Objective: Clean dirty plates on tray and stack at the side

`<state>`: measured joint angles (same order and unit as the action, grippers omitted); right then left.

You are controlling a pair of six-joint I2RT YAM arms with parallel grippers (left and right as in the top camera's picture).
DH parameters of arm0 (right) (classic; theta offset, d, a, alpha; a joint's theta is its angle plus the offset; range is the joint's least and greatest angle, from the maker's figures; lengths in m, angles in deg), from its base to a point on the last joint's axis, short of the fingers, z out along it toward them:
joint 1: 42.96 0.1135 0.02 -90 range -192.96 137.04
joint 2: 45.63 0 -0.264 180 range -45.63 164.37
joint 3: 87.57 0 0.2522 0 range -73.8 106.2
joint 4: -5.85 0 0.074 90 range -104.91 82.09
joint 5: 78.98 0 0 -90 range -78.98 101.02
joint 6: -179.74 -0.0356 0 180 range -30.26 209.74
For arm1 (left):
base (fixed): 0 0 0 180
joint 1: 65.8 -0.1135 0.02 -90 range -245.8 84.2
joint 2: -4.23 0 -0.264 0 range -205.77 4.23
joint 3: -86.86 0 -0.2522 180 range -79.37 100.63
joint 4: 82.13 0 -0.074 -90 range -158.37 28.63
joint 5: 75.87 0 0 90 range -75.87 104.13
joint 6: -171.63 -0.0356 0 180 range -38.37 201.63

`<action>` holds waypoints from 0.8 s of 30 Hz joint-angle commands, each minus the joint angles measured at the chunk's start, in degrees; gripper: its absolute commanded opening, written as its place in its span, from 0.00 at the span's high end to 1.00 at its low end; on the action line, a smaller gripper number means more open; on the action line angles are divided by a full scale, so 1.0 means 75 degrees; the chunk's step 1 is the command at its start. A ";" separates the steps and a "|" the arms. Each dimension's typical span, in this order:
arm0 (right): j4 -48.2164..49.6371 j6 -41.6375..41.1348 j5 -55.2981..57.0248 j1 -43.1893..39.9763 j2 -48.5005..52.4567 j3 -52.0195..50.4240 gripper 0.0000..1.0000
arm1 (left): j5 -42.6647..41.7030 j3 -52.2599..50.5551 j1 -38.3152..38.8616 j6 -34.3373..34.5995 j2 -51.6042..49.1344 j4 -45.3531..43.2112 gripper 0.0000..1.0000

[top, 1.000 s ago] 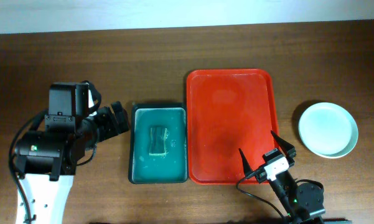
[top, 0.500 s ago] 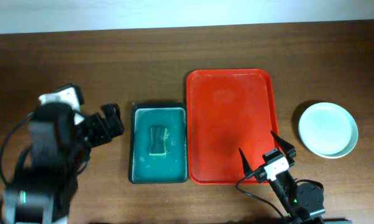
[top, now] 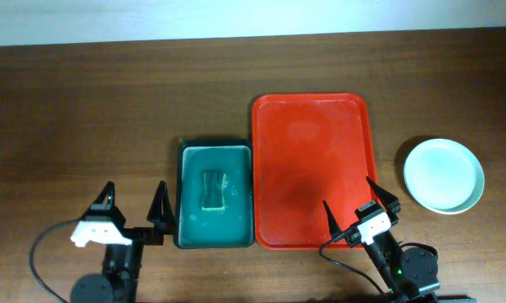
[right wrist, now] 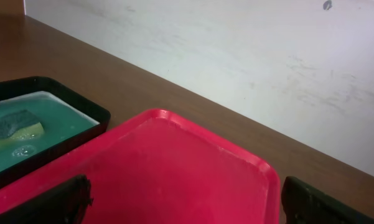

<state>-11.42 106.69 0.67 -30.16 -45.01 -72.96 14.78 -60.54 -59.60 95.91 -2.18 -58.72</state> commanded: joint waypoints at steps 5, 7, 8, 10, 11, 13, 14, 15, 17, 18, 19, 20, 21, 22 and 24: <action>0.0000 0.0023 0.0070 0.0044 -0.0055 -0.0070 0.02 | 0.0230 -0.2055 0.0003 -0.0152 0.0819 -0.1492 0.01; 0.0000 0.0023 0.0070 0.0044 -0.0055 -0.0070 0.02 | 0.0286 -0.2451 0.0000 -0.0152 0.0819 -0.1603 0.01; 0.0000 0.0023 0.0070 0.0044 -0.0055 -0.0070 0.02 | 0.0306 -0.2445 -0.0006 -0.0149 0.0819 -0.1460 0.01; 0.0000 0.0023 0.0070 0.0044 -0.0055 -0.0070 0.02 | 0.0286 -0.2448 -0.0006 -0.0149 0.0819 -0.1139 0.01; -0.0003 0.0023 0.0070 0.0044 -0.0055 -0.0070 0.02 | 0.0283 -0.2448 -0.0015 -0.0149 0.0819 -0.1090 0.01; 0.0000 0.0023 0.0070 0.0044 -0.0050 -0.0070 0.02 | 0.0289 -0.2448 -0.0015 -0.0149 0.0819 -0.0938 0.01; -0.0003 0.0023 0.0070 0.0044 -0.0050 -0.0070 0.02 | 0.0289 -0.2448 -0.0012 -0.0149 0.0819 -0.0781 0.01; -0.0003 0.0023 0.0070 0.0044 -0.0050 -0.0070 0.02 | 0.0283 -0.2448 -0.0012 -0.0149 0.0816 -0.0682 0.01; -0.0003 0.0023 0.0070 0.0044 -0.0047 -0.0070 0.02 | 0.0286 -0.2442 -0.0012 -0.0149 0.0807 -0.0676 0.01; -0.0003 0.0023 0.0070 0.0044 -0.0044 -0.0070 0.02 | 0.0283 -0.2442 -0.0012 -0.0149 0.0807 -0.0673 0.01; -0.0003 0.0023 0.0070 0.0044 -0.0041 -0.0070 0.02 | 0.0286 -0.2442 -0.0012 -0.0149 0.0807 -0.0673 0.01; -0.0003 0.0023 0.0070 0.0044 -0.0041 -0.0070 0.02 | 0.0286 -0.2442 -0.0012 -0.0149 0.0807 -0.0673 0.01; -0.0003 0.0023 0.0070 0.0044 -0.0041 -0.0070 0.02 | 0.0286 -0.2442 -0.0012 -0.0152 0.0807 -0.0673 0.01; -0.0003 0.0023 0.0070 0.0044 -0.0041 -0.0070 0.02 | 0.0286 -0.2442 -0.0012 -0.0149 0.0807 -0.0673 0.01; -0.0003 0.0023 0.0070 0.0044 -0.0041 -0.0070 0.02 | 0.0286 -0.2442 -0.0012 -0.0149 0.0807 -0.0673 0.01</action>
<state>-11.42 106.69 0.67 -30.16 -45.01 -72.96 16.15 -78.77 -59.60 95.89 3.46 -64.09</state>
